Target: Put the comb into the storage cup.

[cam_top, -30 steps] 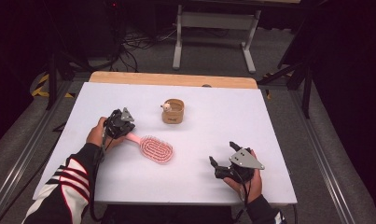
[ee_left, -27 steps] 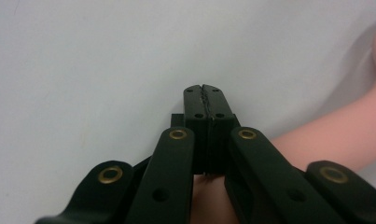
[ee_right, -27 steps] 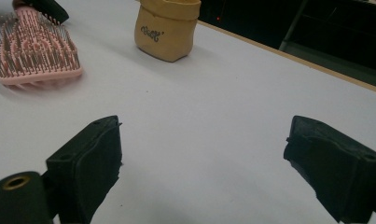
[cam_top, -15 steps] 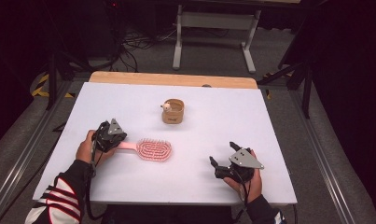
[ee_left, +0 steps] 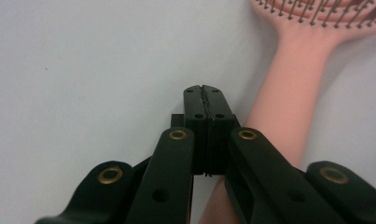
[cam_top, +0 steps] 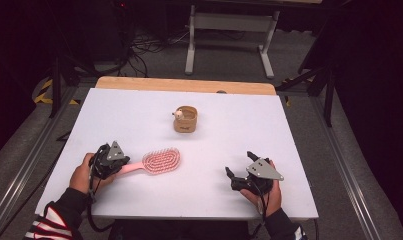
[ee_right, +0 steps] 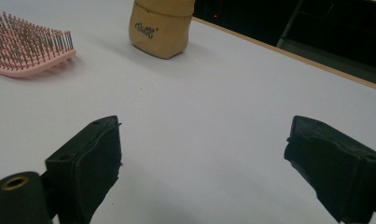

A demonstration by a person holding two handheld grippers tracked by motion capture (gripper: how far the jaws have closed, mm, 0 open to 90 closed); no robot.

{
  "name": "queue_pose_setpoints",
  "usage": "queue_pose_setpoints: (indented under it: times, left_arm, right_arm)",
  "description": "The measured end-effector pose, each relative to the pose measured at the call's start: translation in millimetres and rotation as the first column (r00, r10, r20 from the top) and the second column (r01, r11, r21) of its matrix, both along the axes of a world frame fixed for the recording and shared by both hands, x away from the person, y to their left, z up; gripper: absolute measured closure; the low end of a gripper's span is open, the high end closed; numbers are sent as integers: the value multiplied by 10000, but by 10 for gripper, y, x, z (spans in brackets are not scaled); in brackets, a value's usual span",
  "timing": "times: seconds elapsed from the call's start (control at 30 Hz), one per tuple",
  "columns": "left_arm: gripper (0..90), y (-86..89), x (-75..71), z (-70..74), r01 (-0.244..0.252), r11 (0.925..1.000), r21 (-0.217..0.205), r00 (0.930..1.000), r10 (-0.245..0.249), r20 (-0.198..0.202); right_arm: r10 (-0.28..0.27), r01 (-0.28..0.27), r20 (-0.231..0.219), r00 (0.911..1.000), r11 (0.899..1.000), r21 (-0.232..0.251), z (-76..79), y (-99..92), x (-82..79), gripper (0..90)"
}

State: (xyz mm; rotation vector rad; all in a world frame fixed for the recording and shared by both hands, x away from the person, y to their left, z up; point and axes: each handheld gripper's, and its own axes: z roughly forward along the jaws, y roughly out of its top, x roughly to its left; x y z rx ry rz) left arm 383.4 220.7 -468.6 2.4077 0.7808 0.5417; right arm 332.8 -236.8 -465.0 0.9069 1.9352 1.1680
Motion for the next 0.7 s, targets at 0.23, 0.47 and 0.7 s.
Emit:
queue_pose_setpoints:
  times: [0.23, 0.47, 0.7]
  left_arm:
    - [900, 7, -219, -7, 113, 9999, -36, 9999, -113, 8]
    - [897, 1, -377, -1, 387, 9992, 67, 9992, -387, -37]
    - [880, 16, -477, 17, 487, 9988, 69, 9985, -486, -251]
  right_arm:
    - [-39, 39, -8, 10000, 10000, -30, -2, 1, 16, 109]
    - [-10, 9, -24, 10000, 10000, -65, -8, 5, 23, 108]
    - [17, -17, -54, 10000, 9998, -177, -17, 18, 34, 108]
